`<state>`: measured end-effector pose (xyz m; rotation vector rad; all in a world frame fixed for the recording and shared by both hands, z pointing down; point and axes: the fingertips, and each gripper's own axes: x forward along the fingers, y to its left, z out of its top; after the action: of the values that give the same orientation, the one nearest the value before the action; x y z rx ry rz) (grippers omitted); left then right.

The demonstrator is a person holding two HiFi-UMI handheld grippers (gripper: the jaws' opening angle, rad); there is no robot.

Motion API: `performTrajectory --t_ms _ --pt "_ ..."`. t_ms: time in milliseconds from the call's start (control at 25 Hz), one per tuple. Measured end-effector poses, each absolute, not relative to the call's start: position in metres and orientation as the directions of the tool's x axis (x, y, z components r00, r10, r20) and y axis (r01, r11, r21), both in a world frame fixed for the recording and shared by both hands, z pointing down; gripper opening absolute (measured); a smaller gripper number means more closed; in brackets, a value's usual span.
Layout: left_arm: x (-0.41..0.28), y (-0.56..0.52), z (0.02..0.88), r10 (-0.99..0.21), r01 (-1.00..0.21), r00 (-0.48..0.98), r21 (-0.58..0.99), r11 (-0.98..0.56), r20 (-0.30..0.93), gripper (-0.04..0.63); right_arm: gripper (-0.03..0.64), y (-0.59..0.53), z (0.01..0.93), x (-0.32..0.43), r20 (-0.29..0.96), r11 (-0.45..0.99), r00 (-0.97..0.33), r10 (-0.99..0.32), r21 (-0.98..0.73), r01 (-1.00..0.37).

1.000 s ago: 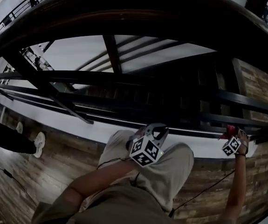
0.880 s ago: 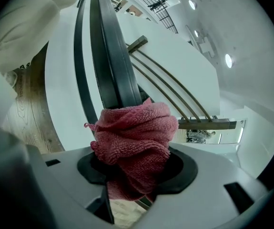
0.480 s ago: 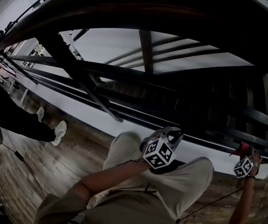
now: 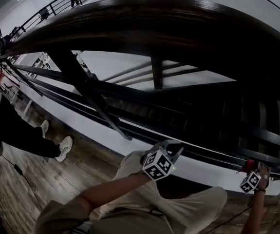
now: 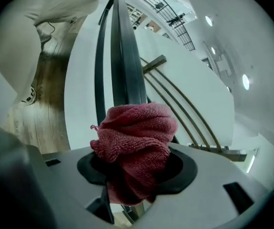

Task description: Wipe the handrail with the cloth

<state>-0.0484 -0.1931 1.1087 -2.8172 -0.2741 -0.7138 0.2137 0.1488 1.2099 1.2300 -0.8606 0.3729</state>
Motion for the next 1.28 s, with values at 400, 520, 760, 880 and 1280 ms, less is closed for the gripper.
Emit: performTrajectory --t_ms 400,520,760,880,1280 --pt "-0.072 -0.229 1.111 0.048 0.134 0.876 -0.145 -0.980 0.480 0.021 0.215 0.061 1.199 0.152 0.736 0.388 0.586 -0.338 0.676 -0.626" --pt "-0.081 -0.248 1.114 0.002 0.081 0.876 -0.143 -0.986 0.482 0.021 0.216 0.032 1.202 0.142 0.730 0.464 0.602 -0.322 0.676 -0.572" --pt "-0.101 -0.284 1.122 -0.058 0.008 0.868 -0.131 -0.991 0.493 0.021 0.221 -0.008 1.198 0.123 0.706 0.469 0.610 -0.361 0.702 -0.536" --pt "-0.117 -0.301 1.124 -0.086 -0.023 0.867 -0.133 -0.991 0.492 0.021 0.221 -0.049 1.193 0.092 0.682 0.472 0.595 -0.425 0.728 -0.498" --pt "-0.159 -0.341 1.141 -0.181 -0.126 0.823 -0.139 -0.982 0.538 0.021 0.222 -0.127 1.200 0.036 0.664 0.492 0.603 -0.442 0.742 -0.455"
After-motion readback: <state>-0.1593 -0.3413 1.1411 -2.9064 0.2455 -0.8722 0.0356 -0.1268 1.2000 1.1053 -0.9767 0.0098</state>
